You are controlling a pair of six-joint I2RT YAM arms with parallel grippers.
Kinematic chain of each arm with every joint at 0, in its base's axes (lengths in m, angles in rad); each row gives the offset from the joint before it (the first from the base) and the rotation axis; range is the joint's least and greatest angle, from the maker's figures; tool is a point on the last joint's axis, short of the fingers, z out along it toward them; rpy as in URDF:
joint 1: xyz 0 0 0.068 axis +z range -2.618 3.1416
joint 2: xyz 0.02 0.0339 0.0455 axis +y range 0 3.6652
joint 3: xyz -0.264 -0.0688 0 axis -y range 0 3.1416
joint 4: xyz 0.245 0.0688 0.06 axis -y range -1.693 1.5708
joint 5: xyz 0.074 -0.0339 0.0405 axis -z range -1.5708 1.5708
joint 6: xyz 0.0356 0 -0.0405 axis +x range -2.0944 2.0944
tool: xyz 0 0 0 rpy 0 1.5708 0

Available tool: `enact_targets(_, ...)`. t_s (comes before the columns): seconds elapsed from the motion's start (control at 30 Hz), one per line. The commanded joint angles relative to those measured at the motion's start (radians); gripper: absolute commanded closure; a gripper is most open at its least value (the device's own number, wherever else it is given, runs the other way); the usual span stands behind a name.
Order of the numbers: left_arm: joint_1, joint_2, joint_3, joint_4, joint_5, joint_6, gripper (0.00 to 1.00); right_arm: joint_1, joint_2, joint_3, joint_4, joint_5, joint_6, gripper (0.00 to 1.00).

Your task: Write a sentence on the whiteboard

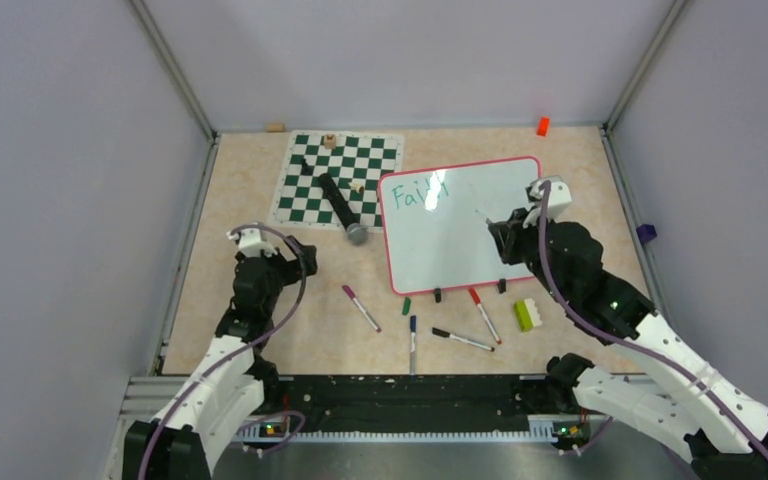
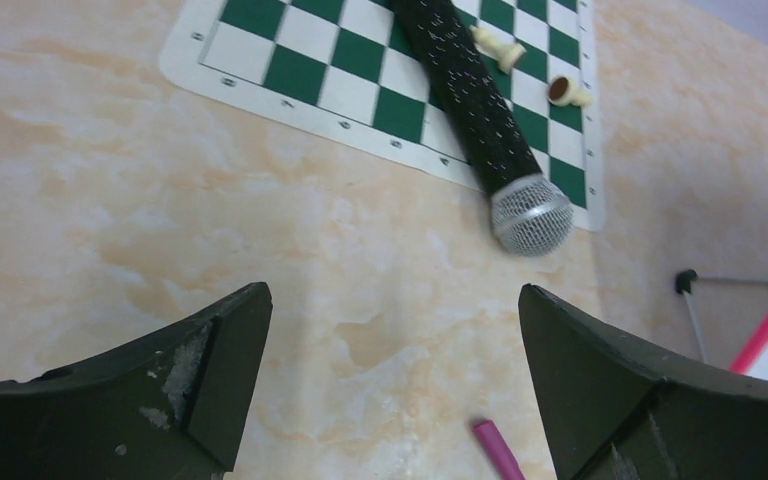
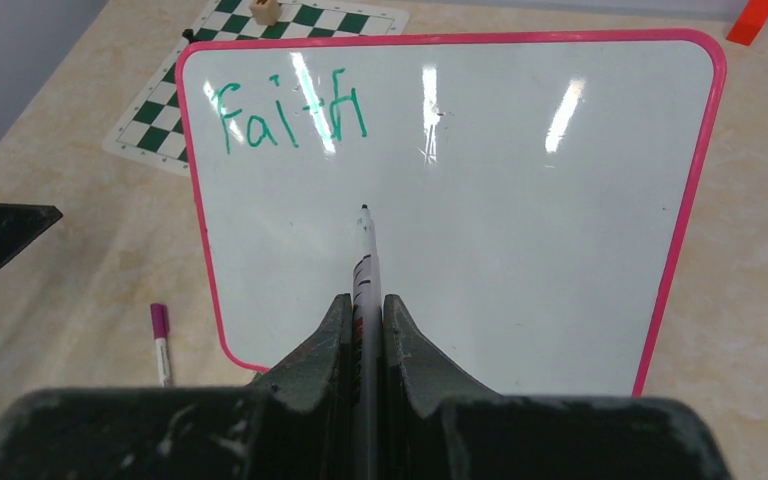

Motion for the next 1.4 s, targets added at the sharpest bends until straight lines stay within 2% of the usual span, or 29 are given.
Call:
enact_targets(0.0, -0.006, 0.099, 0.024, 0.106, 0.236, 0.031, 0.01, -0.009, -0.037, -0.029, -0.012, -0.013, -0.010, 1.00)
enact_targets(0.17, -0.127, 0.166, 0.049, 0.163, 0.221, 0.098, 0.01, -0.010, -0.062, -0.067, -0.036, -0.021, -0.011, 1.00)
enact_targets(0.37, -0.119, 0.137, 0.016, 0.223, 0.164, -0.030, 0.01, -0.010, -0.076, -0.089, -0.040, -0.035, 0.003, 1.00)
enact_targets(0.47, -0.114, 0.129, -0.041, 0.374, 0.297, -0.036, 0.01, -0.009, -0.069, -0.103, -0.030, -0.046, 0.003, 1.00)
enact_targets(0.53, -0.115, 0.163, -0.037, 0.411, 0.403, -0.020, 0.02, -0.009, -0.056, -0.107, -0.024, -0.055, 0.003, 1.00)
enact_targets(0.73, -0.120, 0.399, 0.074, 0.486, 0.620, 0.016, 0.09, -0.010, -0.014, -0.079, -0.015, -0.029, 0.000, 1.00)
enact_targets(1.0, -0.124, 0.610, 0.160, 0.695, 0.741, -0.004, 0.09, -0.031, 0.185, 0.126, -0.072, -0.008, -0.007, 1.00)
enact_targets(1.37, -0.126, 0.935, 0.296, 1.001, 0.910, -0.096, 0.11, -0.243, 0.245, 0.214, -0.009, -0.218, -0.013, 1.00)
